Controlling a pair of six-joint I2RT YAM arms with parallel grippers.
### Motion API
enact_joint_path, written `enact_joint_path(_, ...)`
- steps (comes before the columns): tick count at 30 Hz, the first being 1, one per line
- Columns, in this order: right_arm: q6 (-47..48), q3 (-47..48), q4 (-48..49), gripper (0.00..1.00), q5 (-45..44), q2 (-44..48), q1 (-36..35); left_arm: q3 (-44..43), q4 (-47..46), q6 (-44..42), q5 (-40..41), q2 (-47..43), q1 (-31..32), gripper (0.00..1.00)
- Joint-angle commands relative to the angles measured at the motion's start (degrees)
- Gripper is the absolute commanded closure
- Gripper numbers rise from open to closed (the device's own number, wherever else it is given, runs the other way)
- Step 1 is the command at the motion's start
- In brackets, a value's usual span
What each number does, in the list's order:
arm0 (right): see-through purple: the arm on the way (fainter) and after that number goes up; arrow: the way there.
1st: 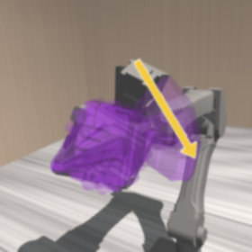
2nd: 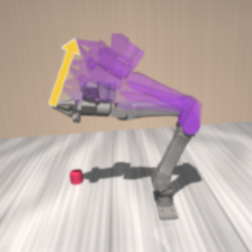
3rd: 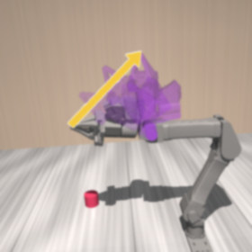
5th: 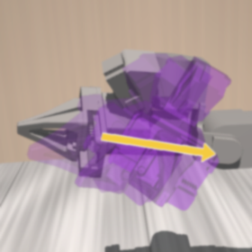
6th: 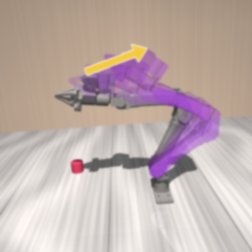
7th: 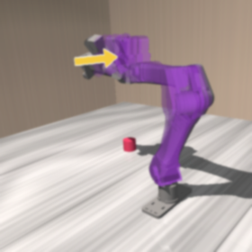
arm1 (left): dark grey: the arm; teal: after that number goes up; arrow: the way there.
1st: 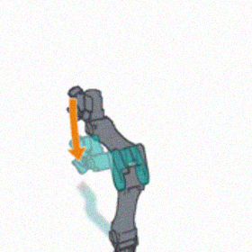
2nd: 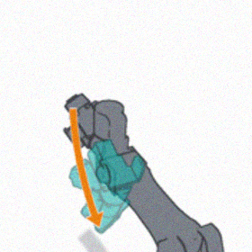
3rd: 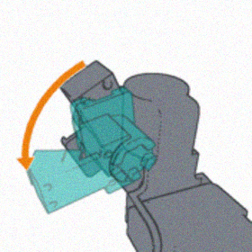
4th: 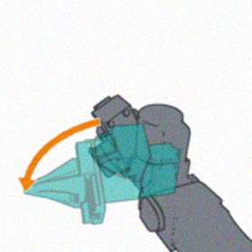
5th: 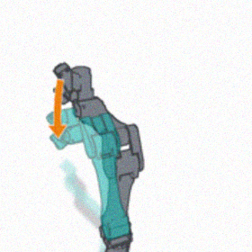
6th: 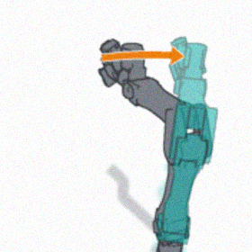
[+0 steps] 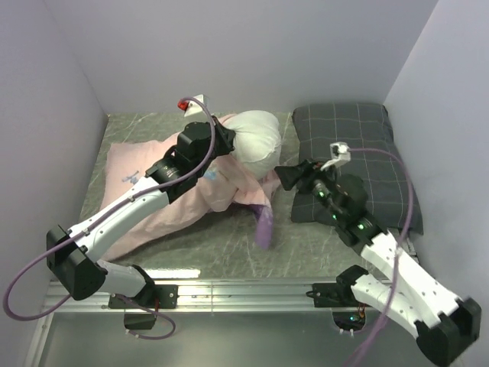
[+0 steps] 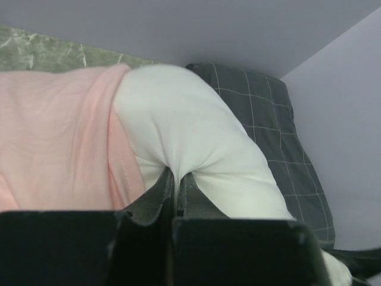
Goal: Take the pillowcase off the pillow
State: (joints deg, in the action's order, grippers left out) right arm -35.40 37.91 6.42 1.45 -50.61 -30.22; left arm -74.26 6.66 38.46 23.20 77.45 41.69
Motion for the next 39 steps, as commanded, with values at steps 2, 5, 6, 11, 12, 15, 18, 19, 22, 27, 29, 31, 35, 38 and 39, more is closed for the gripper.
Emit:
enact_joint_path(2, 8.75, -0.56, 2.29, 0.14, -3.83, 7.79, -2.39, -1.33, -7.1, 1.01, -3.68, -1.16, -0.65, 0.99)
enact_joint_path(5, 12.19, 2.77, 0.62, 0.12, -2.51, 5.19, -4.32, -2.11, -6.83, 0.74, -5.53, -0.64, -0.82, 0.99)
enact_joint_path(6, 13.76, 4.52, 0.01, 0.11, -3.64, 4.13, -5.37, -2.2, -6.83, 0.74, -5.88, -0.46, -0.74, 1.0)
enact_joint_path(11, 16.67, 10.77, -2.63, 0.09, -13.13, -4.22, -10.3, -1.42, -5.25, 1.09, -7.91, -0.28, -0.74, 0.99)
enact_joint_path(12, 16.76, 12.26, -1.94, 0.09, -13.66, -7.54, -10.3, -1.15, -5.25, 1.18, -8.17, -0.54, -0.74, 1.0)
enact_joint_path(15, 16.68, 14.38, -0.36, 0.08, -13.5, -11.87, -10.3, 0.16, -5.25, 1.53, -9.49, -1.16, -0.74, 0.99)
enact_joint_path(18, 15.01, 16.31, 1.84, 0.09, -15.25, -16.18, -10.3, 1.04, -4.72, 1.36, -11.77, -1.42, -0.74, 1.0)
enact_joint_path(19, 14.31, 17.01, 2.54, 0.12, -15.95, -17.67, -10.3, 1.22, -4.46, 1.27, -12.56, -1.51, -0.82, 0.99)
enact_joint_path(22, 13.17, 18.86, 1.77, 0.83, -18.85, -19.35, -10.3, 0.35, -0.78, 0.13, -15.11, -1.95, -0.74, 1.0)
enact_joint_path(27, 10.71, 23.69, -7.97, 1.0, -25.17, -20.23, -11.09, -2.99, 11.68, -1.1, -11.44, -6.68, -0.74, 0.63)
enact_joint_path(29, 10.26, 24.31, -9.48, 1.0, -25.36, -20.06, -11.18, -4.57, 16.17, -1.54, -7.83, -9.41, -0.74, 0.32)
enact_joint_path(31, 10.09, 25.89, -12.11, 1.0, -25.71, -20.4, -11.27, -5.28, 23.46, -1.98, -4.59, -11.43, -0.65, 0.22)
enact_joint_path(35, 10.44, 27.3, -13.62, 1.0, -25.54, -20.76, -11.79, -1.35, 31.39, -1.11, -2.64, -18.19, -0.56, 0.17)
enact_joint_path(38, 10.35, 27.13, -13.62, 1.0, -25.71, -19.97, -12.49, 3.57, 34.65, 0.99, -1.49, -21.19, -0.03, 0.18)
enact_joint_path(39, 10.09, 27.48, -13.88, 1.0, -25.97, -19.88, -12.76, 5.07, 34.74, 1.44, -1.84, -21.72, 0.14, 0.19)
